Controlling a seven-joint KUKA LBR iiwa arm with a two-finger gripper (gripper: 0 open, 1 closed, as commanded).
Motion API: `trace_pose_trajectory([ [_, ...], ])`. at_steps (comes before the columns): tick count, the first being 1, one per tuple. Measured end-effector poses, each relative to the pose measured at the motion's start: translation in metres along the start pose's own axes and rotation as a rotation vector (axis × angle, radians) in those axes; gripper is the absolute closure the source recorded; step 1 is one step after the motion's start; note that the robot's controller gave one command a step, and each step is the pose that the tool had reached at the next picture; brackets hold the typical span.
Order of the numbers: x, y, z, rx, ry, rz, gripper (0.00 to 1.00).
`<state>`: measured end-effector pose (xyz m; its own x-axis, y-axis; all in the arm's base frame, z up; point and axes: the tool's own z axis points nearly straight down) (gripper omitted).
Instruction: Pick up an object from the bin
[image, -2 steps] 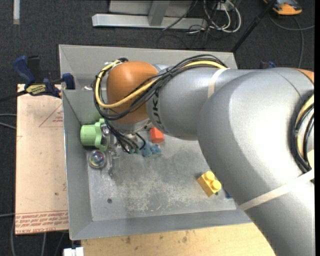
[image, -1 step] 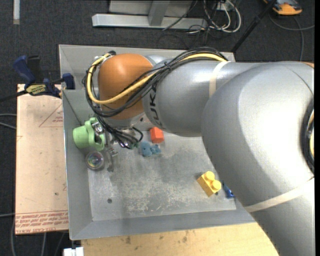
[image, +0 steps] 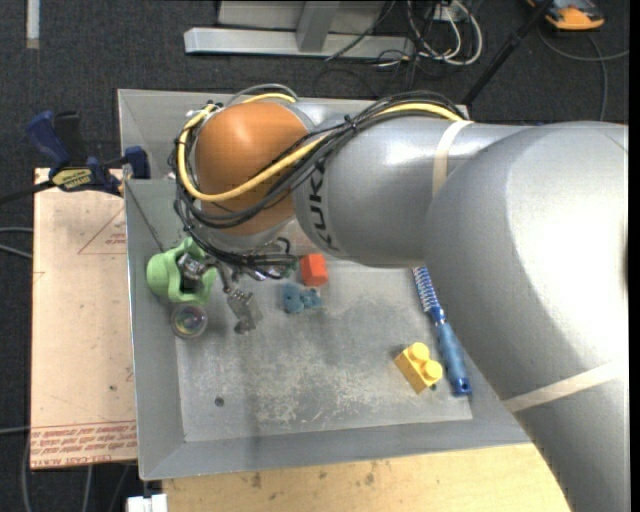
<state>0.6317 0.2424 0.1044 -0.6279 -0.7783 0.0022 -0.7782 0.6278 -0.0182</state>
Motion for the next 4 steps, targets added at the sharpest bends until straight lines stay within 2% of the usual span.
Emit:
trace_pose_trajectory([
  [1,-0.008,-0.01,0.031,-0.001,0.002,-0.238,0.0],
  [2,0.01,0.012,0.033,-0.008,0.003,-0.493,0.0],
  [3,0.007,0.016,0.032,-0.014,-0.005,-0.495,1.0],
  [4,0.005,0.015,-0.002,-0.014,-0.013,-0.49,1.0],
])
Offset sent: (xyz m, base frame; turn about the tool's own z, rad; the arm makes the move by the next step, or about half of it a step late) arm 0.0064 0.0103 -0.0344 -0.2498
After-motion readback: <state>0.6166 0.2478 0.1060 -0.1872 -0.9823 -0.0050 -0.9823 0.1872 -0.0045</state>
